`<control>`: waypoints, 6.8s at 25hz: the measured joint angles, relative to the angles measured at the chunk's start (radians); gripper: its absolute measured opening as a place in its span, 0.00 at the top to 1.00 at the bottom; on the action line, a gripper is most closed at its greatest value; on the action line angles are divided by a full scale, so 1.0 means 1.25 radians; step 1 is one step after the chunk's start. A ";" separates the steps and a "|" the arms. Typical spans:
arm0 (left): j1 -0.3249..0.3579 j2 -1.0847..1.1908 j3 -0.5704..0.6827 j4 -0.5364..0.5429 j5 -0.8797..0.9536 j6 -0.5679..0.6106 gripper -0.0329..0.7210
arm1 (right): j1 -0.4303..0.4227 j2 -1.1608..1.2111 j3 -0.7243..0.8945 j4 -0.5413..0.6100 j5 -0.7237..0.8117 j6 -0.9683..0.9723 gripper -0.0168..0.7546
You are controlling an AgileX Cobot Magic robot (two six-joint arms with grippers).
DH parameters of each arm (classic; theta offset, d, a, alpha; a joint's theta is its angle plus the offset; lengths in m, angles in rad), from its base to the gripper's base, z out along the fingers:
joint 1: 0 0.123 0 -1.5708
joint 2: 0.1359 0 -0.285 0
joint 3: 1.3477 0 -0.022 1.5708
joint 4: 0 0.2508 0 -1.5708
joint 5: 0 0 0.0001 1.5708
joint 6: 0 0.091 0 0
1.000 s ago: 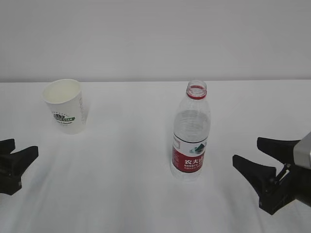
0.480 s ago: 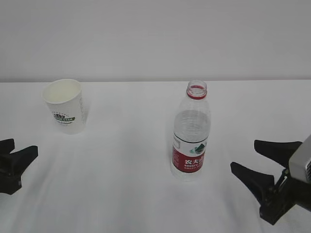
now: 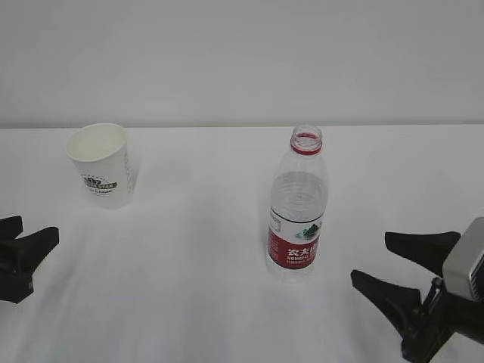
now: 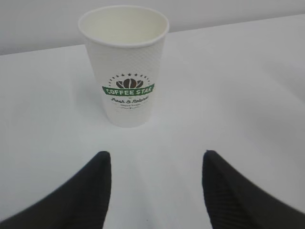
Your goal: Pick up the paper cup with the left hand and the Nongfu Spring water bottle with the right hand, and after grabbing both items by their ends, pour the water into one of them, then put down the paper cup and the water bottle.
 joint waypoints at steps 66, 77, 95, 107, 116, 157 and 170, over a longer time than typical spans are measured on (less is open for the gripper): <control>0.000 0.000 0.000 -0.022 -0.001 0.000 0.38 | 0.000 0.352 -0.397 -0.279 -0.003 0.161 0.14; 0.000 0.000 0.000 -0.024 -0.001 0.000 0.38 | 0.005 0.358 -0.455 -0.303 -0.003 0.183 0.16; 0.000 0.000 0.000 -0.025 -0.001 0.000 0.38 | 0.096 0.403 -0.513 -0.237 -0.003 0.191 0.21; 0.000 0.000 0.000 -0.027 -0.001 0.000 0.38 | 0.096 0.423 -0.513 -0.233 -0.003 0.191 0.21; 0.000 0.000 0.000 -0.027 -0.001 0.000 0.38 | 0.096 0.423 -0.513 -0.231 -0.003 0.187 0.32; 0.000 0.000 0.000 -0.027 -0.001 0.000 0.38 | 0.098 0.204 -0.465 -0.157 0.062 0.197 0.35; 0.000 0.000 0.000 -0.027 -0.001 0.000 0.38 | 0.094 0.117 -0.311 0.079 0.070 0.106 0.35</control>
